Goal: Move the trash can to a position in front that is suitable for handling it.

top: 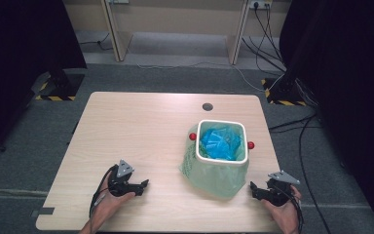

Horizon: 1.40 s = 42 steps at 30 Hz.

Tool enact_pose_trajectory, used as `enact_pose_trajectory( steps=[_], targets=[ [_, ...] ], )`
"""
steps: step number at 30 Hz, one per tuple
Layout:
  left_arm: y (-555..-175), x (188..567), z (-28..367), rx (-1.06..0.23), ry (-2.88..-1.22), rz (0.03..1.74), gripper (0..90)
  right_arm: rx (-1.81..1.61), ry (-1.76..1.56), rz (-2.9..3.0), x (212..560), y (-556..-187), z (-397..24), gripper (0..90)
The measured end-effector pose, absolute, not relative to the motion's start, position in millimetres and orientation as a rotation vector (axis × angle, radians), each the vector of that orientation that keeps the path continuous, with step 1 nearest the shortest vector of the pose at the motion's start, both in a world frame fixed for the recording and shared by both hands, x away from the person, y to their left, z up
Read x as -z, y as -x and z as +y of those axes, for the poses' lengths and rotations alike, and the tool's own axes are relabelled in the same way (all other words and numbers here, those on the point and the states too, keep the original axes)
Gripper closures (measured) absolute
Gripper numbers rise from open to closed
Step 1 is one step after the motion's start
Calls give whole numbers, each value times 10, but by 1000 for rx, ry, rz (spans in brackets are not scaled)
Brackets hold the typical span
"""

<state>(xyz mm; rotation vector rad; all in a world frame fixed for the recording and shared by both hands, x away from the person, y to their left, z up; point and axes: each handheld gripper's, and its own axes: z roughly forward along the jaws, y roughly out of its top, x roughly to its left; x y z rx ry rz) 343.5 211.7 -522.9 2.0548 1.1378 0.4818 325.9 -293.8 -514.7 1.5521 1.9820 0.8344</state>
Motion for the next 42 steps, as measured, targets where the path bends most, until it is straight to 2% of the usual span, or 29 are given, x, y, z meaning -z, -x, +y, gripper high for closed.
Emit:
enact_pose_trajectory(
  steps=[10,23,37,42],
  targets=[
    [-3445,5224,2117,-478,-2045,1145,146,-849,-1585,1954,5140,-3262,-2954,142],
    [-3511,5060,1975,-404,-1924,1137,149,-924,-1564,1935,5015,-3332,-2897,145],
    [-3886,4756,1419,-313,-1814,1099,149,-1044,-1565,1884,4797,-3563,-2786,156],
    [-4014,4710,1214,-327,-1803,1083,149,-1080,-1569,1881,4780,-3639,-2737,160]
  ],
)
